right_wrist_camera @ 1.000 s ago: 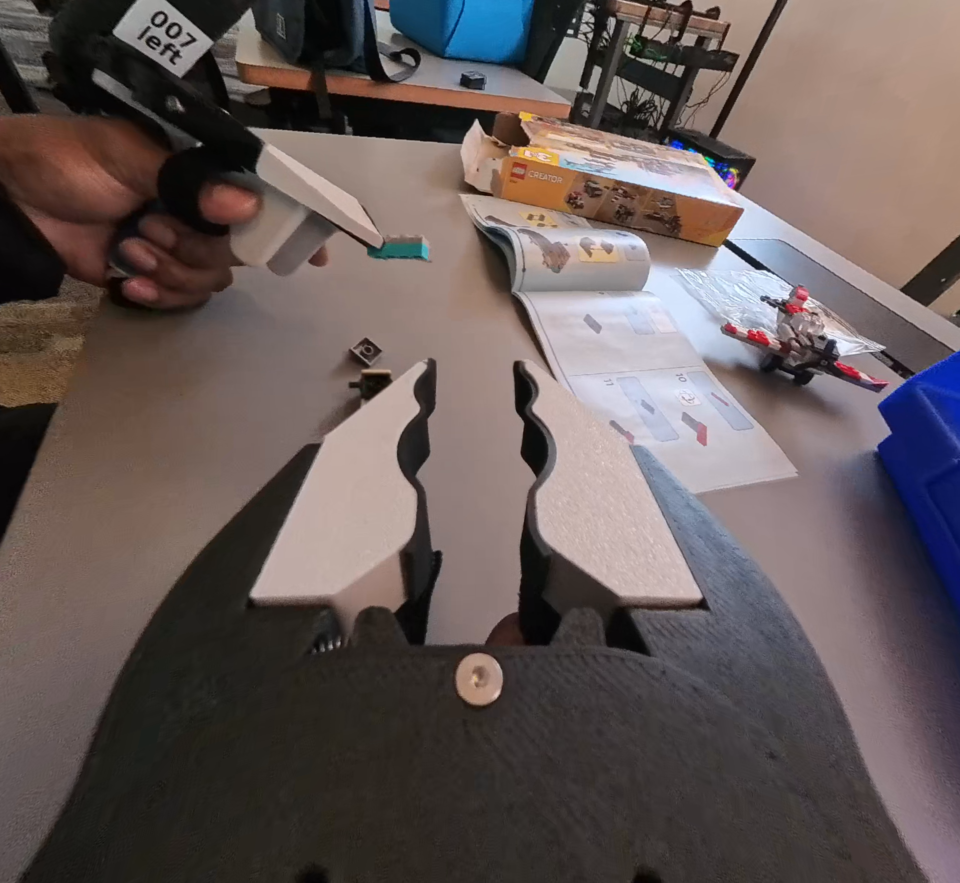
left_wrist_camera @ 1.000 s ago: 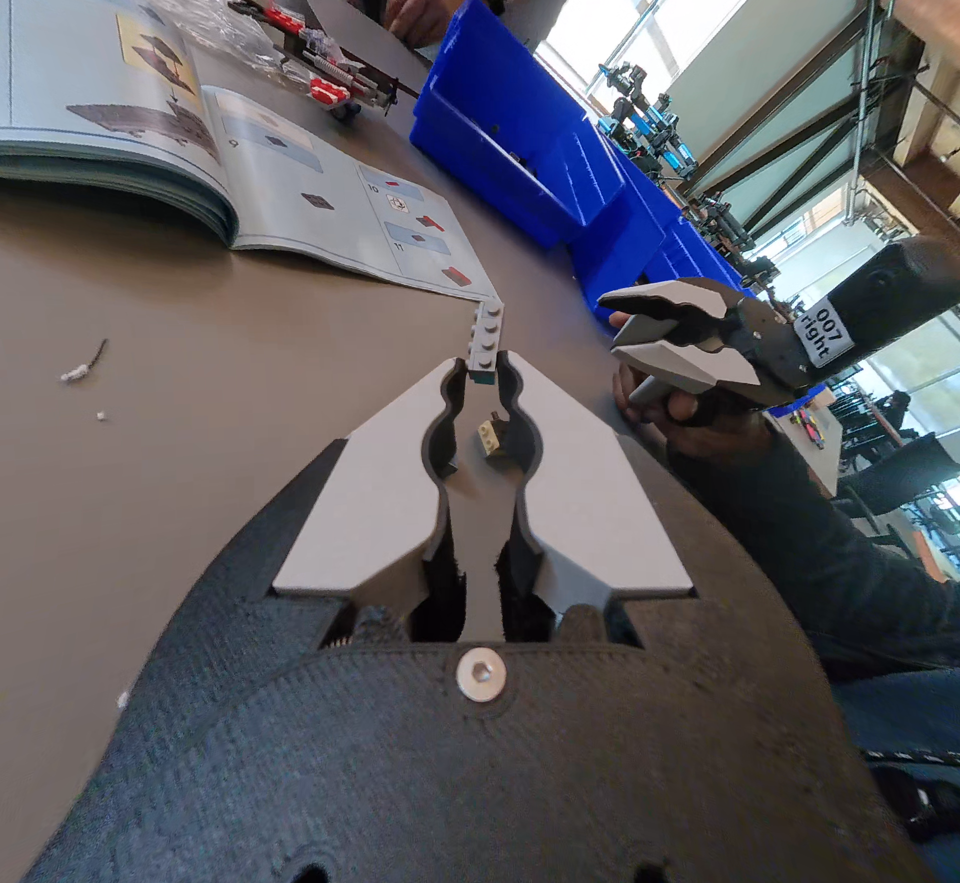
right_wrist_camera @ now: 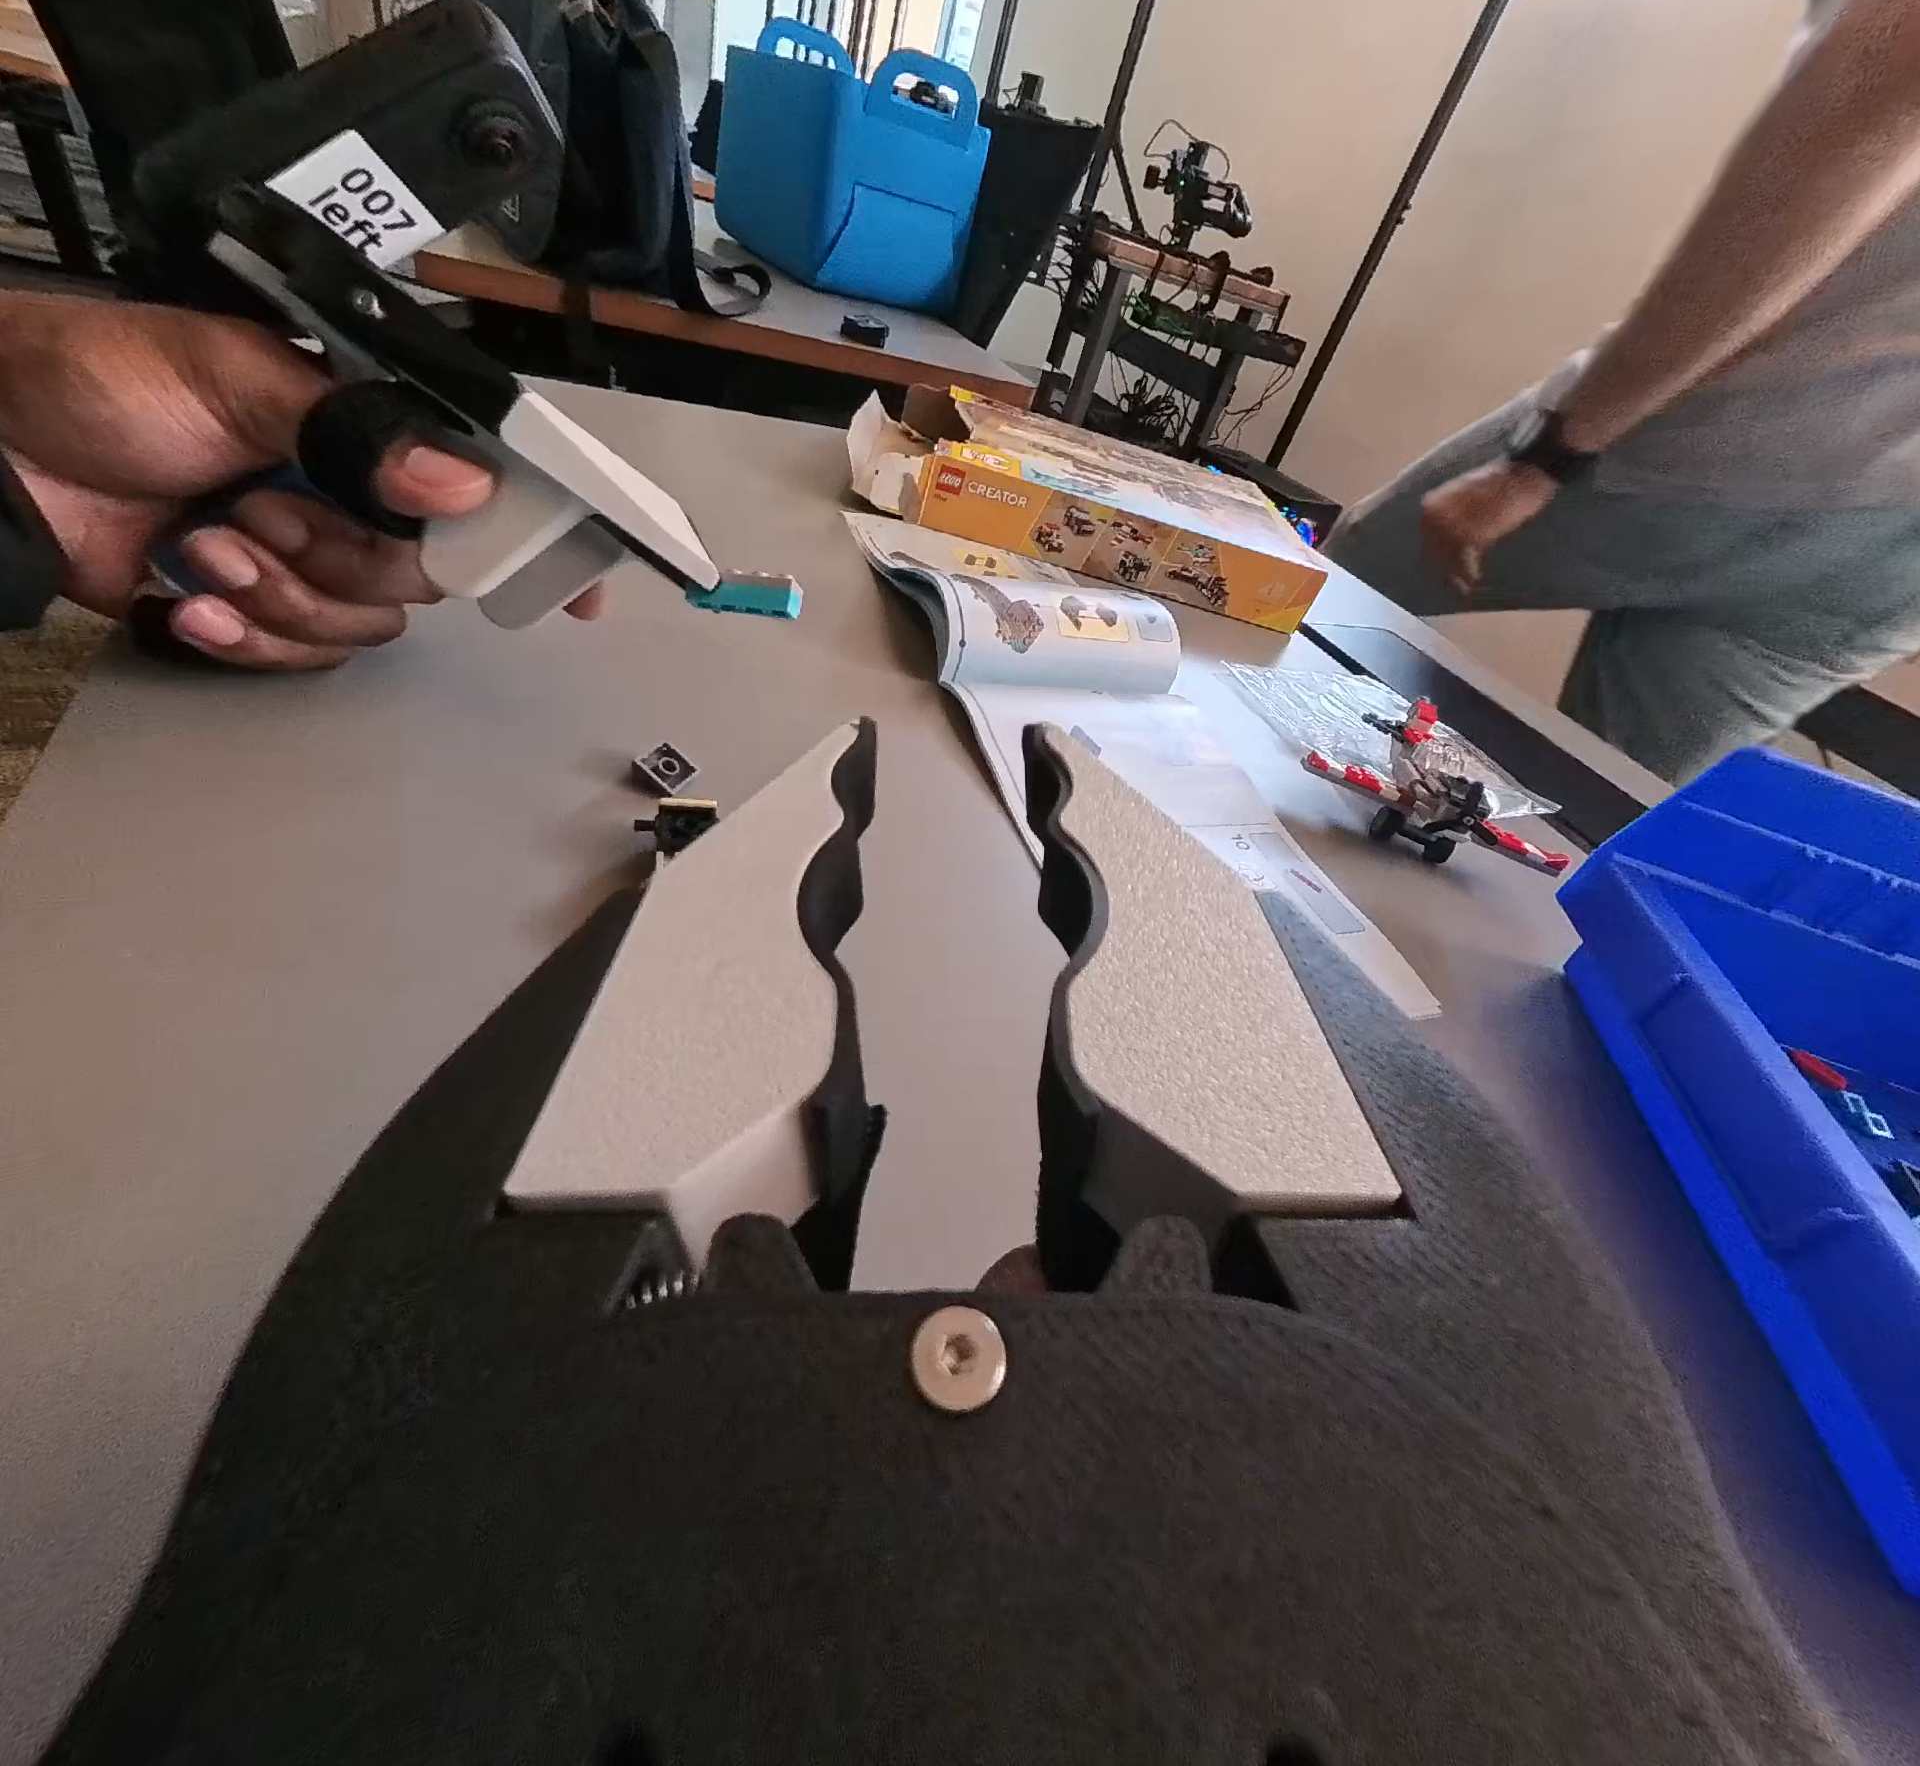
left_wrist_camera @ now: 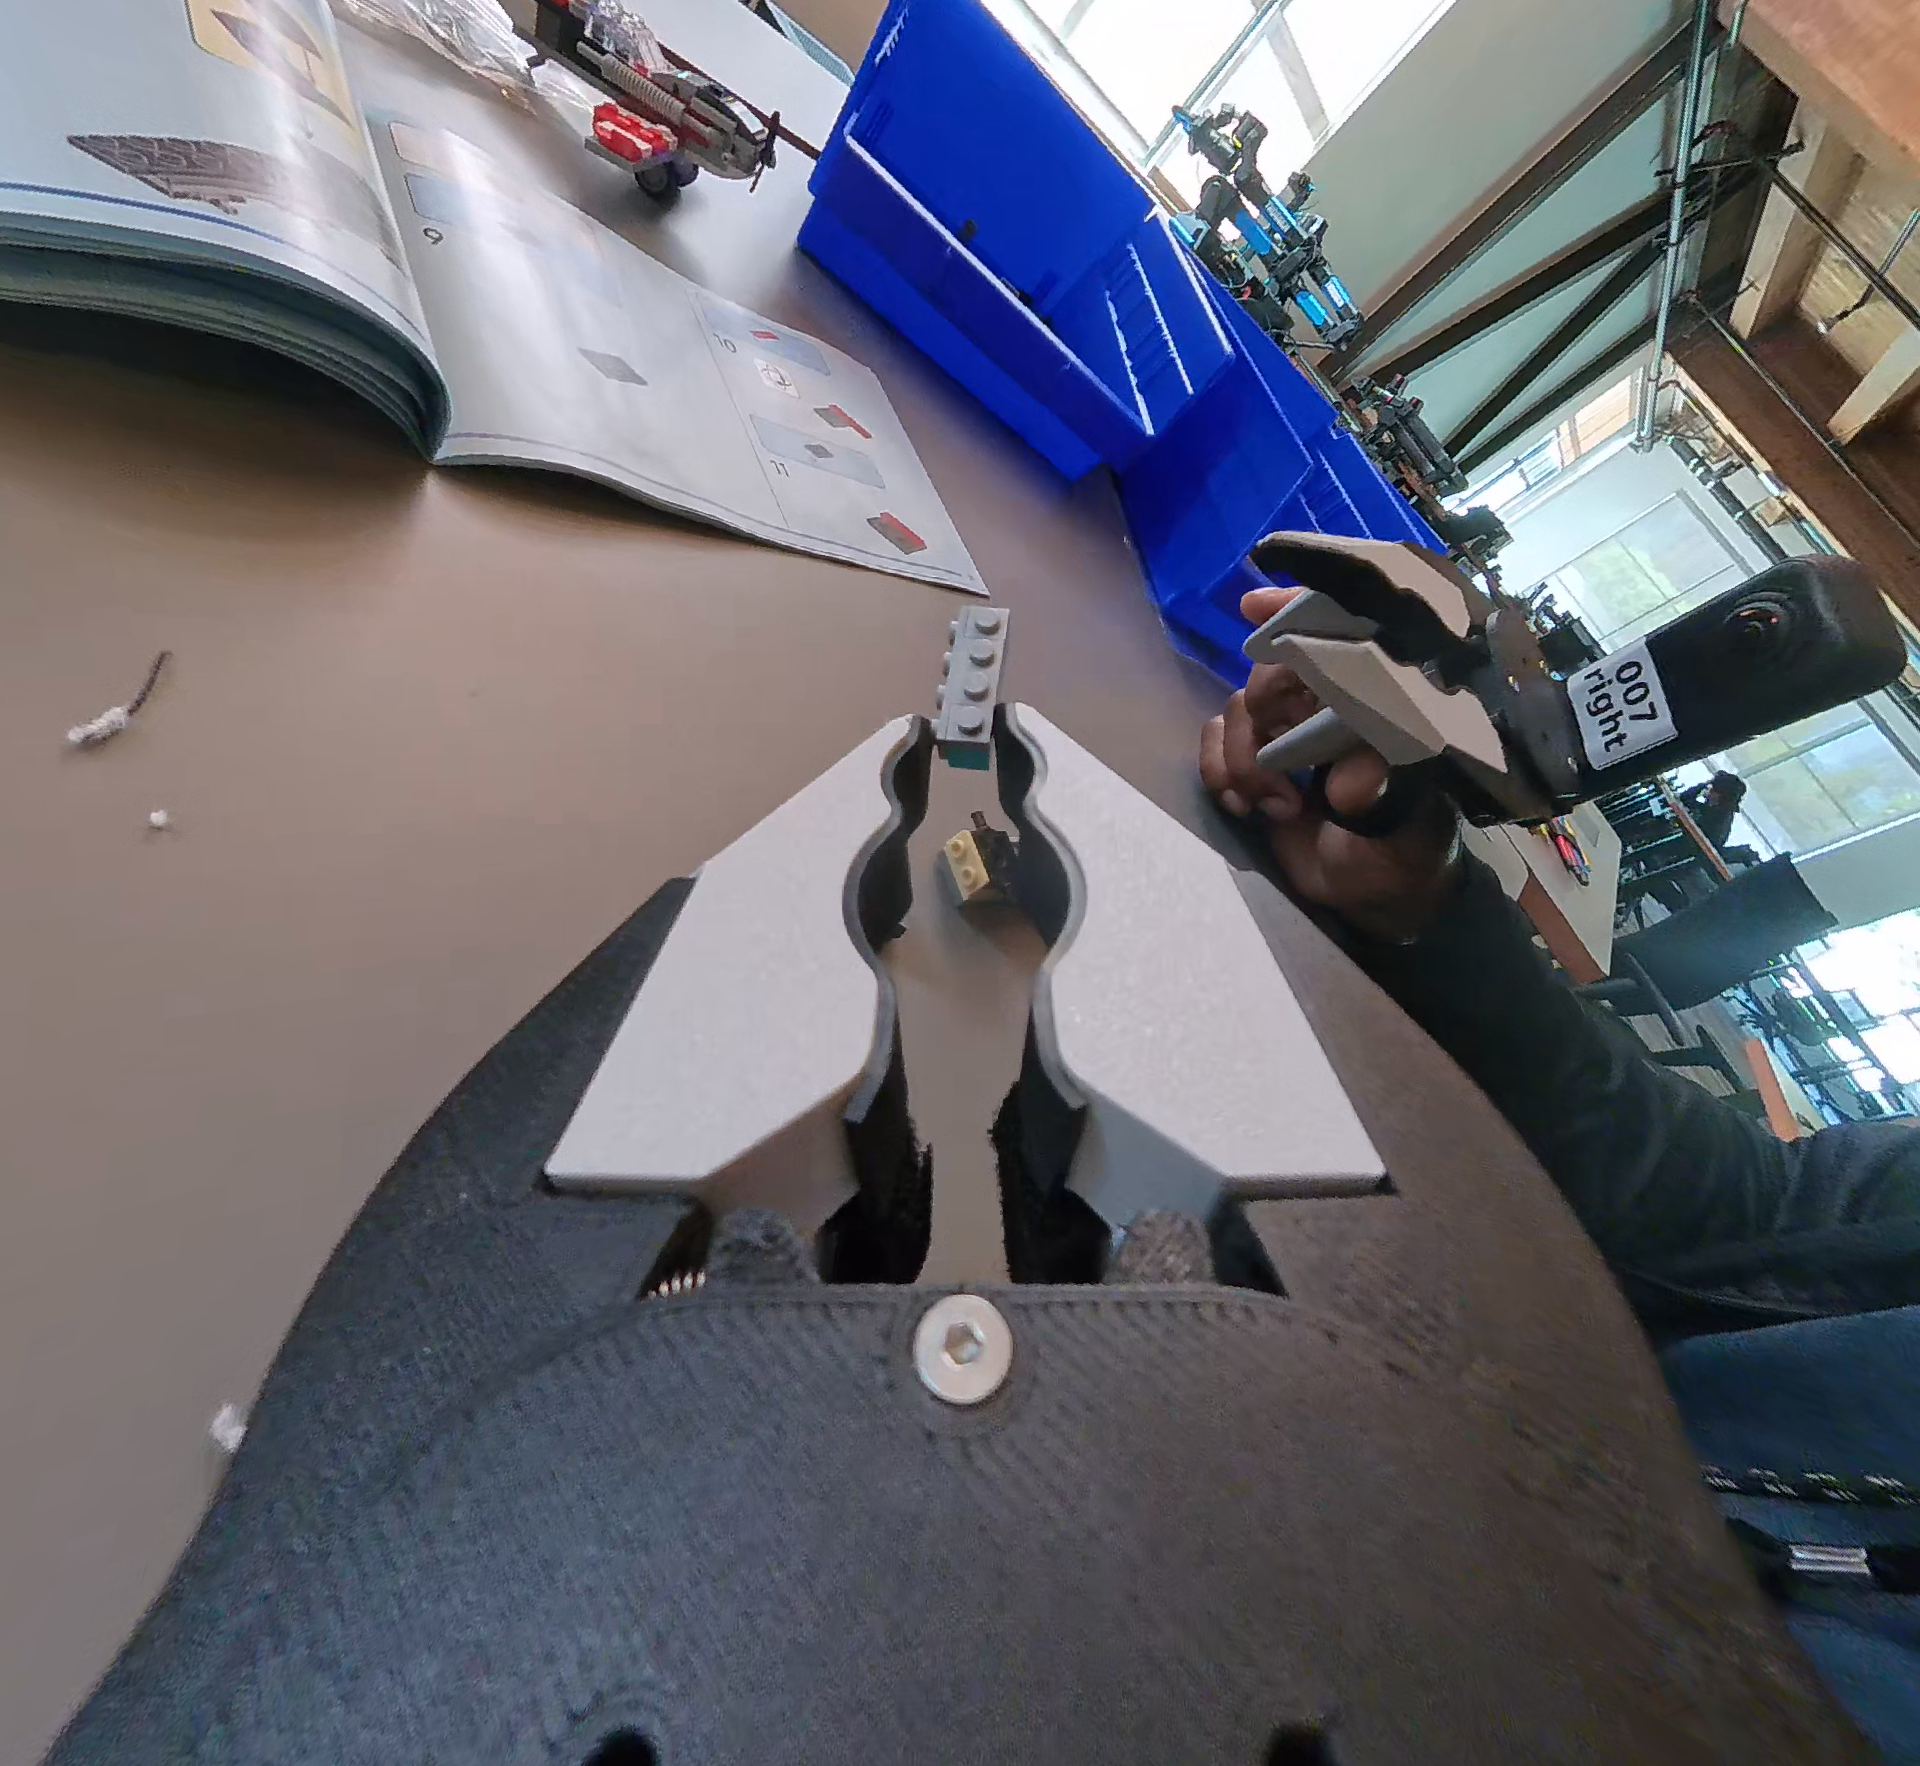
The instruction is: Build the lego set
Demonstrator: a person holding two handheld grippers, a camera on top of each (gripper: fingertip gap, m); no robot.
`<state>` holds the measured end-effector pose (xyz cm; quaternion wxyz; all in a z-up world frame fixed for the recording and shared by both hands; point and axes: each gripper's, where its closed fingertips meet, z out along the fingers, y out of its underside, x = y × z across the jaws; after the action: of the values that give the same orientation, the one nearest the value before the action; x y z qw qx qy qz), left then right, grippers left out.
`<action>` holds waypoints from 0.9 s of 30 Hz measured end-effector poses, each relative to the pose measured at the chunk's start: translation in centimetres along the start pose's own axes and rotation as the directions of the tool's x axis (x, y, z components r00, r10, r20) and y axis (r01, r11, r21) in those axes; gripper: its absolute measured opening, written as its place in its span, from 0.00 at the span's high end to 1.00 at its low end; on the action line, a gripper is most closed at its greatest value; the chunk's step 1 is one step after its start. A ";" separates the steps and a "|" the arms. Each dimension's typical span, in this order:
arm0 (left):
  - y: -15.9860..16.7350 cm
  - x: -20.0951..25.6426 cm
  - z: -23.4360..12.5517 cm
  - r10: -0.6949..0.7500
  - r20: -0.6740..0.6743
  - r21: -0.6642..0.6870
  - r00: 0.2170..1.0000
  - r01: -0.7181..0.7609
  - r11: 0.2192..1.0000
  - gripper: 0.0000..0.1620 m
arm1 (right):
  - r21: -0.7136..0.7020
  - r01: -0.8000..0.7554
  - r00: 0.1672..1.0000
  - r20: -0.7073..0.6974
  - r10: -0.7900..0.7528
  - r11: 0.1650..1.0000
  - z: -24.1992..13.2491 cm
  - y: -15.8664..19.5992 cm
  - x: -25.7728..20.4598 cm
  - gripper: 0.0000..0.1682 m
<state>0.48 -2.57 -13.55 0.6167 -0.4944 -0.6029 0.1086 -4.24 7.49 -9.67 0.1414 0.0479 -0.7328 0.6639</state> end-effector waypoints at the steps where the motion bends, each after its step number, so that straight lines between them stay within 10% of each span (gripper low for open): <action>1: 0.0 0.0 0.0 -0.001 -0.001 -0.001 1.000 0.001 1.000 0.92 | 0.002 -0.002 1.000 0.000 0.002 1.000 0.0 0.0 0.0 0.83; 27: 0.1 -0.1 0.1 -0.003 0.000 -0.006 1.000 0.003 1.000 0.92 | 0.008 0.002 1.000 0.002 -0.002 1.000 0.0 -0.1 0.0 0.83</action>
<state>0.42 -2.54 -13.69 0.6155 -0.4951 -0.6040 0.1057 -4.18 7.51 -9.55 0.1412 0.0500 -0.7301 0.6667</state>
